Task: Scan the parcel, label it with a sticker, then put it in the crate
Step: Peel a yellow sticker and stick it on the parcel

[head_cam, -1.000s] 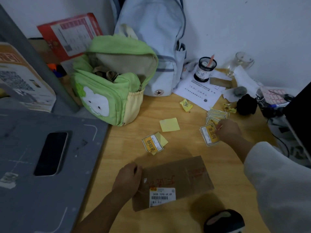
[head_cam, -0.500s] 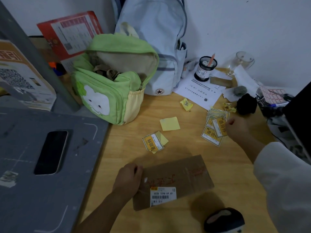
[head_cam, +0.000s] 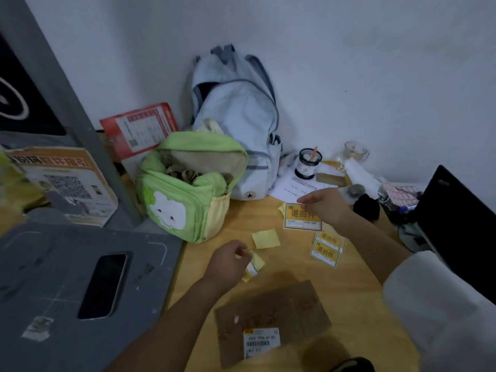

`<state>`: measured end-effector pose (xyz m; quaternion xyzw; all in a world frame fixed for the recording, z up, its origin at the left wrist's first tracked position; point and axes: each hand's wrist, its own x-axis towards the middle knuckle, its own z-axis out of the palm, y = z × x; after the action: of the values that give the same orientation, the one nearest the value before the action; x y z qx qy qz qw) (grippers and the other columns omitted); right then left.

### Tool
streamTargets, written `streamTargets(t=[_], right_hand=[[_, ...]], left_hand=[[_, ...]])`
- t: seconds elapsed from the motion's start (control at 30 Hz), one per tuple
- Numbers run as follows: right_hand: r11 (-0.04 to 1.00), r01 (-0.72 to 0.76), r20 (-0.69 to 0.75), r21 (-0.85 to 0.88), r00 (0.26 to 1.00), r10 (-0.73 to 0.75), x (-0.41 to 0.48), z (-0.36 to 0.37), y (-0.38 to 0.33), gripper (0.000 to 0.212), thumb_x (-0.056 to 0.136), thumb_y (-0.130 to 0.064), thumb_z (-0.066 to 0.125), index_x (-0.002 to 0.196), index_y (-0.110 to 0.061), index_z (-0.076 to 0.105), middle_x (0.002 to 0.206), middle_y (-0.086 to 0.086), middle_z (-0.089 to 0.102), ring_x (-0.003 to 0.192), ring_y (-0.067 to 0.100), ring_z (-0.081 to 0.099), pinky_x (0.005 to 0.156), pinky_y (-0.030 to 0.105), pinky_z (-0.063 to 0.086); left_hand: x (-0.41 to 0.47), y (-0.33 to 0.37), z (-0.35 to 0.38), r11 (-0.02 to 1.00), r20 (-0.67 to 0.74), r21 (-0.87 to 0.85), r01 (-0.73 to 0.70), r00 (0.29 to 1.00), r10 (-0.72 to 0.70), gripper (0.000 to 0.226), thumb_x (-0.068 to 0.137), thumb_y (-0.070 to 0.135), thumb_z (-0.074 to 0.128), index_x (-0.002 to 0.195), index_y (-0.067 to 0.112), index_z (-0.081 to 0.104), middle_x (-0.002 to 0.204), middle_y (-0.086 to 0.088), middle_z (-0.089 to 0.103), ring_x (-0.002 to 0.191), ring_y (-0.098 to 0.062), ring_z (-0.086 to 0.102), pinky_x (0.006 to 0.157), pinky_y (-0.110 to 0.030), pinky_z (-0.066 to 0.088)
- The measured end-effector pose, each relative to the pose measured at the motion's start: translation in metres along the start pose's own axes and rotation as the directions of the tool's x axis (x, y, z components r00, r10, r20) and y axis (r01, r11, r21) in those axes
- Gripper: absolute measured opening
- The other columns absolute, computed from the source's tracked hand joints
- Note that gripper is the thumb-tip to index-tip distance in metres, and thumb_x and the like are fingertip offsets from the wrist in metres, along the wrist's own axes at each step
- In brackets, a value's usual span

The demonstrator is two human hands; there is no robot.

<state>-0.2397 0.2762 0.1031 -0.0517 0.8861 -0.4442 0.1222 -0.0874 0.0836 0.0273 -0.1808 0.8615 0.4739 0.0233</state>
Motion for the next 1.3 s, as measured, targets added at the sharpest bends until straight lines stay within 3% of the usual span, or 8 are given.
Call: streamTargets(t=[0.23,0.37,0.47,0.63,0.8,1.03,1.2,1.3], right_hand=[[0.983,0.147,0.027,0.113,0.988,-0.15,-0.052,-0.014,-0.094,0.02,0.081,0.004,0.068,0.1,0.003,0.074,0.072,0.0,0.065,0.072,0.016,0.061,0.055,0.009,0.049],[0.97,0.201,0.006,0.135,0.979,-0.203,-0.076,-0.028,-0.127,0.017,0.078,0.004,0.07,0.095,0.001,0.075,0.084,0.011,0.071,0.075,0.018,0.062,0.07,0.02,0.054],[0.966,0.229,-0.006,0.124,0.973,-0.23,-0.095,-0.037,-0.142,0.016,0.079,0.001,0.071,0.094,-0.001,0.076,0.071,0.004,0.067,0.062,0.008,0.057,0.043,0.005,0.041],[0.957,0.261,-0.022,0.127,0.965,-0.26,-0.115,-0.051,-0.156,0.019,0.079,0.004,0.069,0.097,0.003,0.074,0.076,0.008,0.069,0.062,0.005,0.062,0.051,0.002,0.047],[0.952,0.262,-0.048,0.158,0.965,-0.258,-0.126,-0.058,-0.16,0.018,0.079,0.005,0.069,0.096,0.003,0.075,0.051,-0.013,0.068,0.049,-0.005,0.062,0.048,0.005,0.045],[0.949,0.23,-0.074,0.217,0.973,-0.218,-0.141,-0.064,-0.169,0.013,0.082,0.0,0.067,0.09,-0.007,0.076,0.07,0.001,0.07,0.061,0.009,0.064,0.047,0.01,0.047],[0.954,0.212,-0.158,0.214,0.971,-0.18,-0.138,-0.071,-0.167,0.012,0.082,-0.002,0.068,0.087,-0.01,0.075,0.075,0.003,0.071,0.068,0.016,0.066,0.055,0.018,0.05],[0.96,0.221,-0.132,0.171,0.971,-0.2,-0.139,-0.07,-0.168,0.013,0.083,-0.002,0.068,0.09,-0.009,0.076,0.074,0.002,0.071,0.066,0.013,0.066,0.055,0.016,0.05]], left_hand=[[-0.017,0.107,-0.049,0.946,-0.187,-0.2,-0.253,0.958,0.217,0.052,0.081,0.031,0.073,0.128,0.014,0.059,0.097,0.002,0.06,0.084,-0.014,0.059,0.072,-0.024,0.048],[-0.031,0.146,-0.073,0.901,-0.298,-0.222,-0.373,0.906,0.301,0.043,0.083,0.016,0.071,0.124,0.01,0.061,0.08,0.013,0.055,0.072,-0.011,0.059,0.064,-0.022,0.049],[-0.037,0.162,-0.086,0.886,-0.348,-0.193,-0.421,0.874,0.339,0.035,0.083,0.006,0.07,0.117,0.009,0.065,0.077,0.01,0.056,0.067,-0.001,0.055,0.06,-0.01,0.045],[-0.048,0.178,-0.097,0.854,-0.339,-0.217,-0.473,0.857,0.388,0.018,0.08,0.003,0.072,0.095,0.013,0.068,0.073,0.008,0.058,0.067,-0.006,0.057,0.059,-0.012,0.05],[-0.058,0.186,-0.101,0.822,-0.322,-0.366,-0.437,0.888,0.329,0.021,0.078,0.0,0.073,0.086,0.017,0.064,0.072,0.002,0.059,0.072,-0.017,0.059,0.071,-0.033,0.055],[-0.066,0.19,-0.111,0.743,-0.188,-0.585,-0.327,0.945,0.268,0.021,0.081,-0.002,0.069,0.083,0.017,0.061,0.078,-0.009,0.064,0.078,-0.028,0.065,0.077,-0.043,0.059],[-0.073,0.185,-0.12,0.764,-0.014,-0.601,-0.233,0.959,0.282,0.019,0.081,-0.002,0.069,0.093,0.011,0.063,0.08,-0.01,0.07,0.072,-0.022,0.068,0.065,-0.024,0.059],[-0.072,0.187,-0.119,0.782,-0.019,-0.575,-0.241,0.959,0.281,0.019,0.082,0.0,0.069,0.092,0.016,0.064,0.089,-0.014,0.071,0.084,-0.03,0.07,0.075,-0.032,0.061]])
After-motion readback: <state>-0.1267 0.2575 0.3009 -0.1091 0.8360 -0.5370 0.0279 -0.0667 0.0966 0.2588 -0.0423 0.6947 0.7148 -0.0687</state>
